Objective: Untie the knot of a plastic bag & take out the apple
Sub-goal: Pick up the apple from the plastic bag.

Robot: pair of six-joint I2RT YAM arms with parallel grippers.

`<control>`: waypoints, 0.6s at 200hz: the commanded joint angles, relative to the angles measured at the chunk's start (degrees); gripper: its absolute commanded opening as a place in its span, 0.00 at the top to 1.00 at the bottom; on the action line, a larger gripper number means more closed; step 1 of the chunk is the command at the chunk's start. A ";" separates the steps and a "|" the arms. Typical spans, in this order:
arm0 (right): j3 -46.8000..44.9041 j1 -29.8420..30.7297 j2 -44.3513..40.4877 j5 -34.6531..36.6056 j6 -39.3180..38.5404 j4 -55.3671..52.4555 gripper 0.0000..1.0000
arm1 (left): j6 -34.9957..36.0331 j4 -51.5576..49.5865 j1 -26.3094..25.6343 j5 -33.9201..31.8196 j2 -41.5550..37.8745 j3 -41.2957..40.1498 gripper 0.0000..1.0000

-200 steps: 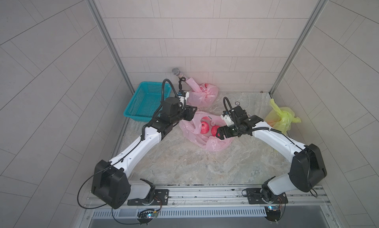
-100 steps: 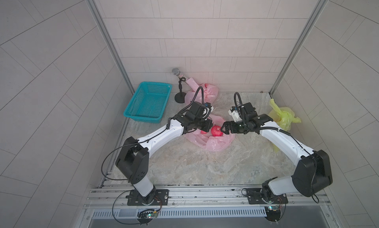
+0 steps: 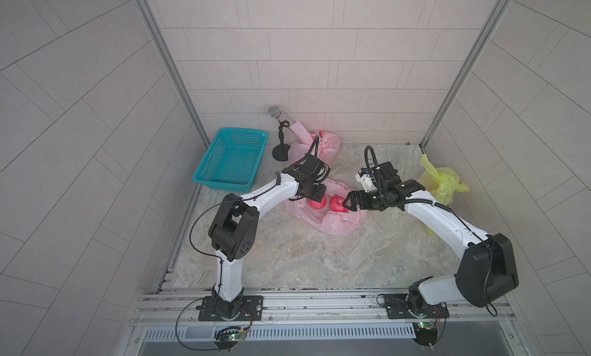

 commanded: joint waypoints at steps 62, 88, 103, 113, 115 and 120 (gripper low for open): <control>-0.16 -1.04 1.43 -2.50 0.21 0.63 0.00 | 2.37 4.94 0.13 1.87 3.72 0.93 0.20; 0.09 -1.10 1.90 -3.12 0.24 0.81 0.00 | 2.36 7.01 0.20 1.73 3.38 -0.11 0.09; 0.19 -1.10 2.34 -3.41 0.18 0.85 0.00 | 2.52 6.80 0.22 0.52 4.13 0.19 0.05; 0.25 -1.10 2.57 -3.51 0.20 0.98 0.00 | 2.87 6.25 0.22 0.09 5.03 0.77 0.05; 0.21 -1.10 2.54 -3.56 0.19 0.98 0.00 | 2.94 6.03 0.22 0.05 5.28 0.88 0.05; 0.24 -1.10 2.69 -3.63 0.20 0.98 0.00 | 3.21 5.44 0.22 -0.05 5.89 1.42 0.05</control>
